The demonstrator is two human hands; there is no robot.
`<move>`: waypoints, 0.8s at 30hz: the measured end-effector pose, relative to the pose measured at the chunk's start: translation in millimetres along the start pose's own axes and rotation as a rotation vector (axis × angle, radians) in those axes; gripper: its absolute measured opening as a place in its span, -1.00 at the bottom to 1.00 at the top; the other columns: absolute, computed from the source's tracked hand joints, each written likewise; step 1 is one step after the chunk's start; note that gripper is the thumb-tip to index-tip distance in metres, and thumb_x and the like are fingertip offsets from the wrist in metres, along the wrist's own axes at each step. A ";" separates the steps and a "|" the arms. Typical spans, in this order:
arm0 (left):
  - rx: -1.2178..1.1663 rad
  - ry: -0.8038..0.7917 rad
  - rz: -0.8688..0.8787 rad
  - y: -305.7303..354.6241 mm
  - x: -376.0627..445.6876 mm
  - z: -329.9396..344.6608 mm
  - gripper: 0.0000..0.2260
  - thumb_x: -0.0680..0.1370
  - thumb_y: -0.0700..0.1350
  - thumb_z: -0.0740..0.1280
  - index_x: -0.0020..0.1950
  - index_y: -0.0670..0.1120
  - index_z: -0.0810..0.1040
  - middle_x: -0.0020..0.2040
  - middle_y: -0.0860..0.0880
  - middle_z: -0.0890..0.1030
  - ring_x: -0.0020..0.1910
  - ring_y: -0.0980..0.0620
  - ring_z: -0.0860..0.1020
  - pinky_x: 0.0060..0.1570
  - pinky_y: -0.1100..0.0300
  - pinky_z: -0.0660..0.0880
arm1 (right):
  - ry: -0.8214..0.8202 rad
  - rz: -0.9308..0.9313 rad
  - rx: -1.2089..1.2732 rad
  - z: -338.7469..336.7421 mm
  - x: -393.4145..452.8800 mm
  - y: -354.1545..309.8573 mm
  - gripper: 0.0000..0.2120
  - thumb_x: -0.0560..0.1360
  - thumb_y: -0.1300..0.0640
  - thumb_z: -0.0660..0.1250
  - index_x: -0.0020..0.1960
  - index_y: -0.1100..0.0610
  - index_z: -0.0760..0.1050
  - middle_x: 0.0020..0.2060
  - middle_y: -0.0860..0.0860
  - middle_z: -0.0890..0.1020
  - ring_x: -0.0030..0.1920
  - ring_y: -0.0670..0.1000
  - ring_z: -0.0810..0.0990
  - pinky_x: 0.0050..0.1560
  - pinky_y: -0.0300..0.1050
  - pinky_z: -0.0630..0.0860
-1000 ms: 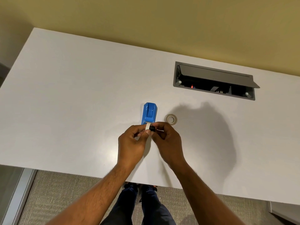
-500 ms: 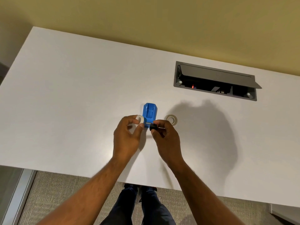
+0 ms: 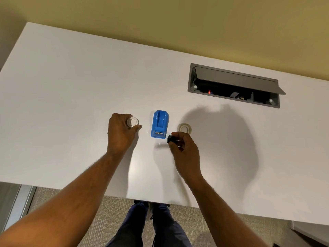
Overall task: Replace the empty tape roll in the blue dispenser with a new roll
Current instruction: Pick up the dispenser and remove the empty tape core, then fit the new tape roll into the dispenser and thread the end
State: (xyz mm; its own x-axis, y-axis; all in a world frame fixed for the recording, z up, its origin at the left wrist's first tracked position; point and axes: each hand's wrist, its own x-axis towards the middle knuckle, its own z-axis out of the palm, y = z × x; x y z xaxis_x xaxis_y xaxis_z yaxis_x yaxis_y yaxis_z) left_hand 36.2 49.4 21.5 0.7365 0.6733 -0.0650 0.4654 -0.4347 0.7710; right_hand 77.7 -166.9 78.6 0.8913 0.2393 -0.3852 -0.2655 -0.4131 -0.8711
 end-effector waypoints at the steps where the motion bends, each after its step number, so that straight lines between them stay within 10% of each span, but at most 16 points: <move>1: 0.002 0.007 0.009 -0.1 0.8 0.4 -0.70 0.32 0.02 0.55 -0.10 0.09 0.48 -0.22 0.30 0.49 -0.17 0.15 0.47 -0.22 0.23 0.42 | 0.002 0.002 0.001 -0.9 0.4 0.6 -0.79 0.56 0.20 0.37 0.16 0.00 0.54 0.04 -0.12 0.69 0.04 -0.13 0.66 -0.01 -0.38 0.53; 10: 0.055 -0.010 -0.018 -4.1 3.9 5.7 -0.52 0.37 -0.02 0.62 0.23 0.03 0.55 0.07 0.06 0.43 0.14 -0.16 0.55 0.13 -0.06 0.55 | 0.001 0.010 -0.007 -3.6 2.0 3.4 -0.81 0.57 0.17 0.37 0.17 0.02 0.54 0.05 -0.11 0.69 0.06 -0.10 0.66 0.09 -0.26 0.56; 24: -0.202 -0.137 0.206 66.2 -51.0 9.2 -0.72 0.61 -0.04 0.36 0.31 -0.06 0.61 0.16 0.06 0.60 0.14 0.14 0.57 0.13 0.38 0.47 | 0.017 0.002 0.109 7.0 8.2 -4.3 -0.81 0.53 0.13 0.42 0.12 -0.06 0.56 -0.07 -0.14 0.69 -0.02 -0.12 0.68 0.08 -0.12 0.62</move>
State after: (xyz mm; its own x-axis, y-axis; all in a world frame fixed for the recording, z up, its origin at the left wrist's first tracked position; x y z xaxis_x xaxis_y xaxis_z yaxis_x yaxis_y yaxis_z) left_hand 33.9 -19.2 69.9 0.8706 0.4910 0.0312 0.2030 -0.4163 0.8863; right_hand 83.6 -157.0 77.1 0.8967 0.2228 -0.3824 -0.3050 -0.3151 -0.8987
